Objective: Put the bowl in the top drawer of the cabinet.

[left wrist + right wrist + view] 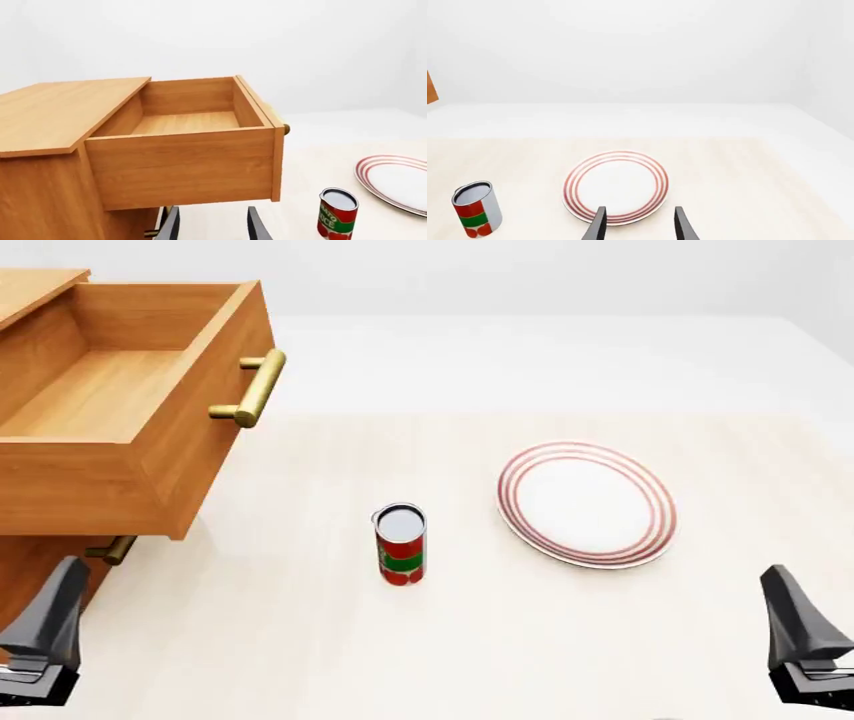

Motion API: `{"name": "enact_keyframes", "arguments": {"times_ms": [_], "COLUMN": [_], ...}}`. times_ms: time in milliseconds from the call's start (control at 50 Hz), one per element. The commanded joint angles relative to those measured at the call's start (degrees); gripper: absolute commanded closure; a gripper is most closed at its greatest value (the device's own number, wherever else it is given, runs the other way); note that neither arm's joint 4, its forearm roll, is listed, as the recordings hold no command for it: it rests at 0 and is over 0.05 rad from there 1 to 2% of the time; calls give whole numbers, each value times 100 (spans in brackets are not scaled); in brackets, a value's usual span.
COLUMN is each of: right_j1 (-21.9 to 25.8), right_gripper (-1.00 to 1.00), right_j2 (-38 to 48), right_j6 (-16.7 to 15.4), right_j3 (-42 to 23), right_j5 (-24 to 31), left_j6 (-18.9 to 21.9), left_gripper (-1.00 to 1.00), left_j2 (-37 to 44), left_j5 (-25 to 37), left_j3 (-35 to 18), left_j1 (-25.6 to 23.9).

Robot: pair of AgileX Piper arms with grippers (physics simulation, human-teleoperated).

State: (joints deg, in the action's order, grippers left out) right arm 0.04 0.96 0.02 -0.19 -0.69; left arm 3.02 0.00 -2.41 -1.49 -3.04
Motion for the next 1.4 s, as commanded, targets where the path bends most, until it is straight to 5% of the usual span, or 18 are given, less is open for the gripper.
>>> {"name": "enact_keyframes", "arguments": {"times_ms": [20, 380, 760, 1400], "right_j1": [-1, -1, -1, 0], "right_gripper": [-100, -100, -100, -100], "right_j2": [-15, -17, -15, -15], "right_j6": [-1, -1, -1, 0], "right_j3": [2, 2, 2, 2], "right_j5": [13, 14, 13, 13], "left_j6": [-6, 8, 174, 254], "left_gripper": [-100, -100, -100, -100], "left_j2": [1, 20, 103, 1985], "left_j5": [132, 816, 1689, 1303], "left_j3": [48, -211, -904, -1838], "left_j1": [62, -471, -2137, -4100]}}
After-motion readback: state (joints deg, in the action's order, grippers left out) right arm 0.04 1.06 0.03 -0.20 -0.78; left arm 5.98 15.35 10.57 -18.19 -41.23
